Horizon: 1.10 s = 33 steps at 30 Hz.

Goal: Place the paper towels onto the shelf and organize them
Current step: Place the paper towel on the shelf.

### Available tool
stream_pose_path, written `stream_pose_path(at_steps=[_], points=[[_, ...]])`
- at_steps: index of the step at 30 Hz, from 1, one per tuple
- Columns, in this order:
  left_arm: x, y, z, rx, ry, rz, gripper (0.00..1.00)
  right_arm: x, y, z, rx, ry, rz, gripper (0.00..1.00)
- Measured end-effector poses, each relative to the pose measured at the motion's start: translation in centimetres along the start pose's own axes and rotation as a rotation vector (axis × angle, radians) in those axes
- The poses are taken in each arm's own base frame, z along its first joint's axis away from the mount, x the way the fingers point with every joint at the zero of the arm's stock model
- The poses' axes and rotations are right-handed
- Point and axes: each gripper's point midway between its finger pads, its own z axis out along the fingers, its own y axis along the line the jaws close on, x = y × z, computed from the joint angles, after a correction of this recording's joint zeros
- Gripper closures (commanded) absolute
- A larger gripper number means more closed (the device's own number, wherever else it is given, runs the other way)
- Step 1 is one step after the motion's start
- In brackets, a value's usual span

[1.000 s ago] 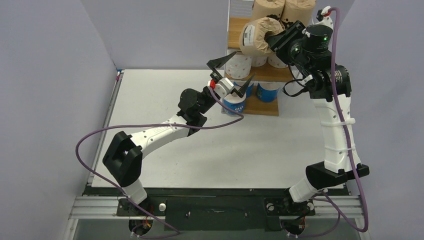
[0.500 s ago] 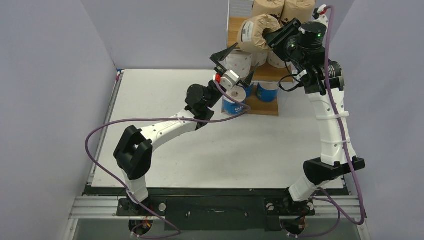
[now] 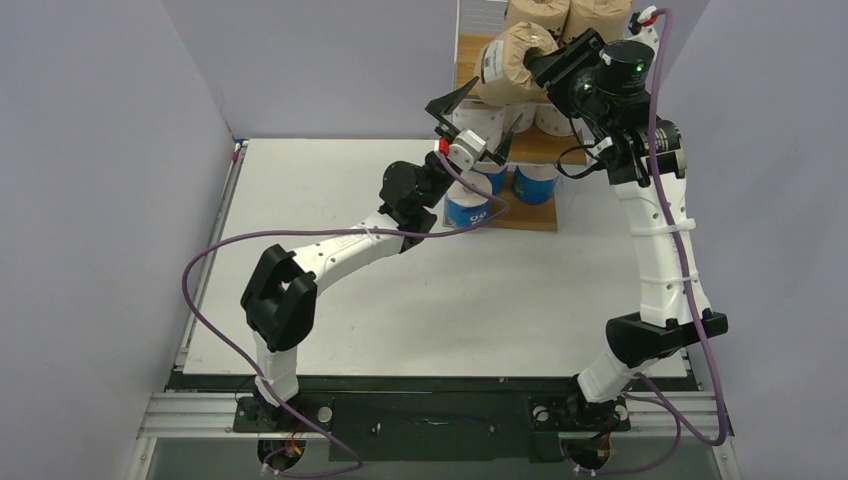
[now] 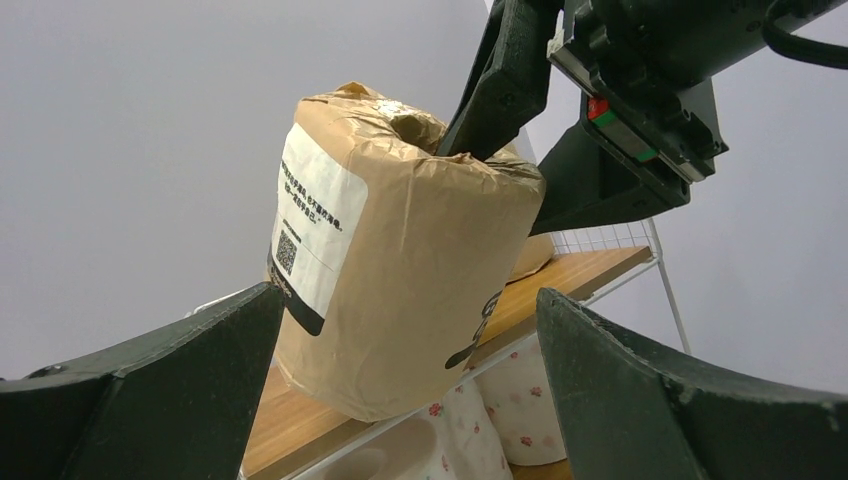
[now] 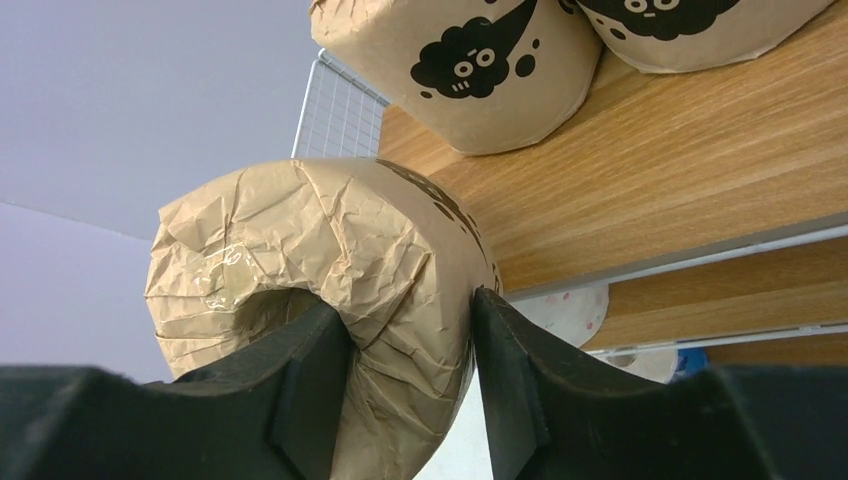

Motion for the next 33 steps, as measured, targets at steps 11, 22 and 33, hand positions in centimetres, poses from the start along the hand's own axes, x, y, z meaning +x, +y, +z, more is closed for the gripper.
stream_pose_path(at_steps=[11, 22, 33], points=[[-0.2, 0.7, 0.7, -0.011, -0.002, 0.005, 0.04, 0.0, 0.3, 0.3, -0.021, 0.008, 0.012, 0.39], [1.2, 0.9, 0.9, -0.020, 0.035, 0.009, 0.04, -0.3, 1.3, -0.1, -0.057, 0.013, 0.031, 0.35], [1.2, 1.4, 1.6, -0.034, 0.039, -0.001, 0.04, -0.9, 1.8, 0.0, -0.083, 0.006, 0.042, 0.34]])
